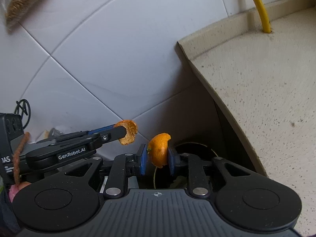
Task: Collect trash
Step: 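Open both tools over the bin to drop the peel and tangerine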
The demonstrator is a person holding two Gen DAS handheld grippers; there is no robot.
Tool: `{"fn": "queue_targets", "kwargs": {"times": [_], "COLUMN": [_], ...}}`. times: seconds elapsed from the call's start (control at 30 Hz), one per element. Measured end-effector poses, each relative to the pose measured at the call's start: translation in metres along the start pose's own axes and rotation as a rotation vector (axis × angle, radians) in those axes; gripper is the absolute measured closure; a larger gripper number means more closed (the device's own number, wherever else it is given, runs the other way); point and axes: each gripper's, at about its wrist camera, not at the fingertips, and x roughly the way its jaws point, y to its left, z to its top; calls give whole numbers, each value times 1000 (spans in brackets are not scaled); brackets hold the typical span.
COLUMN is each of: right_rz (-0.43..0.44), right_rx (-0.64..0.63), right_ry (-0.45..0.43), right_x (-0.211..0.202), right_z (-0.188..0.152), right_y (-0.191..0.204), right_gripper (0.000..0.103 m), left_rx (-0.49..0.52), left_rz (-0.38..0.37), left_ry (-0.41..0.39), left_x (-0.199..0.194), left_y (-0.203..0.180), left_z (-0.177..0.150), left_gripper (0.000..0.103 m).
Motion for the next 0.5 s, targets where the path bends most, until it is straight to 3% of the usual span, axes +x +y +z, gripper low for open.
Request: {"fn": "queue_targets", "kwargs": {"times": [0.27, 0.5], "right_rz": [-18, -11], "right_rx": [24, 42], "right_ry": [26, 38], "right_x": [15, 20], "right_z": [1, 2], "right_y": [-12, -17], "right_gripper": [58, 51], "left_rx": [18, 17], "left_rz": [30, 50], "left_ry": [56, 79], "left_x": [14, 19], "left_y": [-2, 0], "left_z": [-4, -5], "left_gripper": [83, 66]}}
